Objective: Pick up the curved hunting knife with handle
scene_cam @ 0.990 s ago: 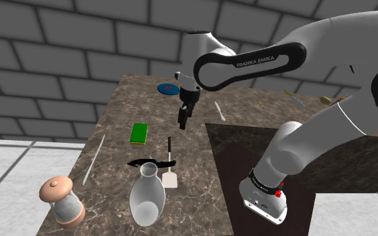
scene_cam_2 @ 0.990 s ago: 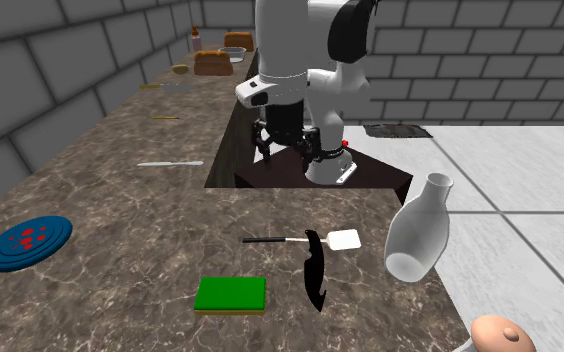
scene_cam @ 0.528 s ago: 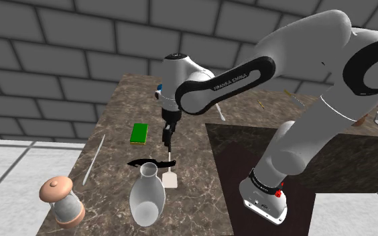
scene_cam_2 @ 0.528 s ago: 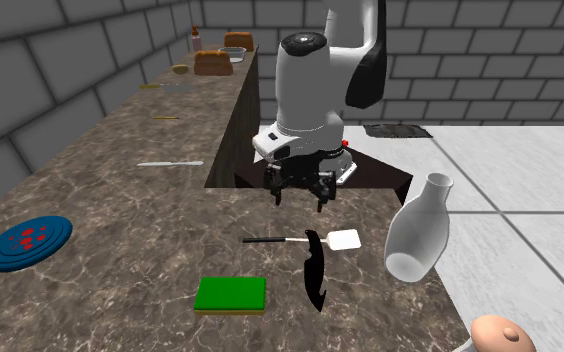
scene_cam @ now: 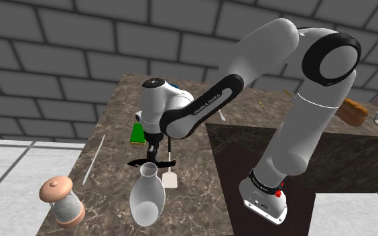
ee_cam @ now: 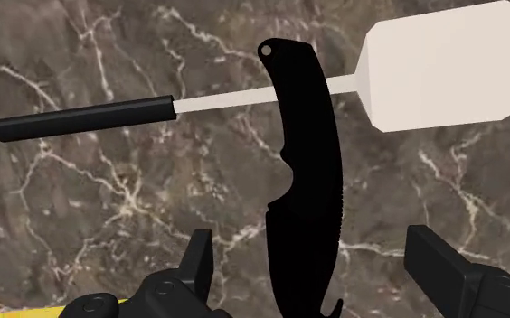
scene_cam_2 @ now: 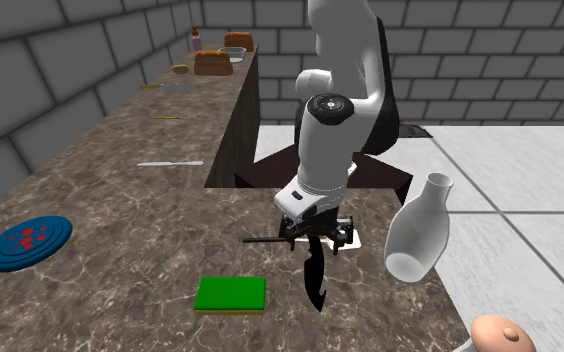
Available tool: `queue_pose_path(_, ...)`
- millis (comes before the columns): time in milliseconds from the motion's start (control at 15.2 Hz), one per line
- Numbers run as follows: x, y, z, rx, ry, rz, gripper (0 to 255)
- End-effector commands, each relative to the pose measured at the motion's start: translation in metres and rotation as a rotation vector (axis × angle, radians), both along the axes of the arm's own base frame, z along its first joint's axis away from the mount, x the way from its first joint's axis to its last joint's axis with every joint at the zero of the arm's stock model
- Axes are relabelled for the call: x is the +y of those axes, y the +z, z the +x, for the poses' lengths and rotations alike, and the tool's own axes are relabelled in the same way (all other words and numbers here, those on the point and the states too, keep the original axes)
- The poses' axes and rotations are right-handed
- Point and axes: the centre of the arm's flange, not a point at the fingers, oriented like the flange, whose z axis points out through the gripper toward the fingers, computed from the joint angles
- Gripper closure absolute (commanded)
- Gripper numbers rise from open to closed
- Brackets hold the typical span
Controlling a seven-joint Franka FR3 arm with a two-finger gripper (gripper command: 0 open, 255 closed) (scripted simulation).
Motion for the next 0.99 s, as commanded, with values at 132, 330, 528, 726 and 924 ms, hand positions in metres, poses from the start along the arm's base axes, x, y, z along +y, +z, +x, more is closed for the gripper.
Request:
queue_pose_path(132, 0.007, -0.024, 0.001, -0.001, 0.016, 0.000, 0)
queue_pose_path(330, 0.007, -0.040, 0.001, -0.001, 0.016, 0.000, 0)
queue_pose_path(528, 0.007, -0.048, 0.001, -0.001, 0.016, 0.000, 0)
queue_pose_path(726, 0.009, -0.047, 0.001, -0.001, 0.016, 0.000, 255)
queue_pose_path(924, 0.009, -0.048, 0.001, -0.001, 0.016, 0.000, 255)
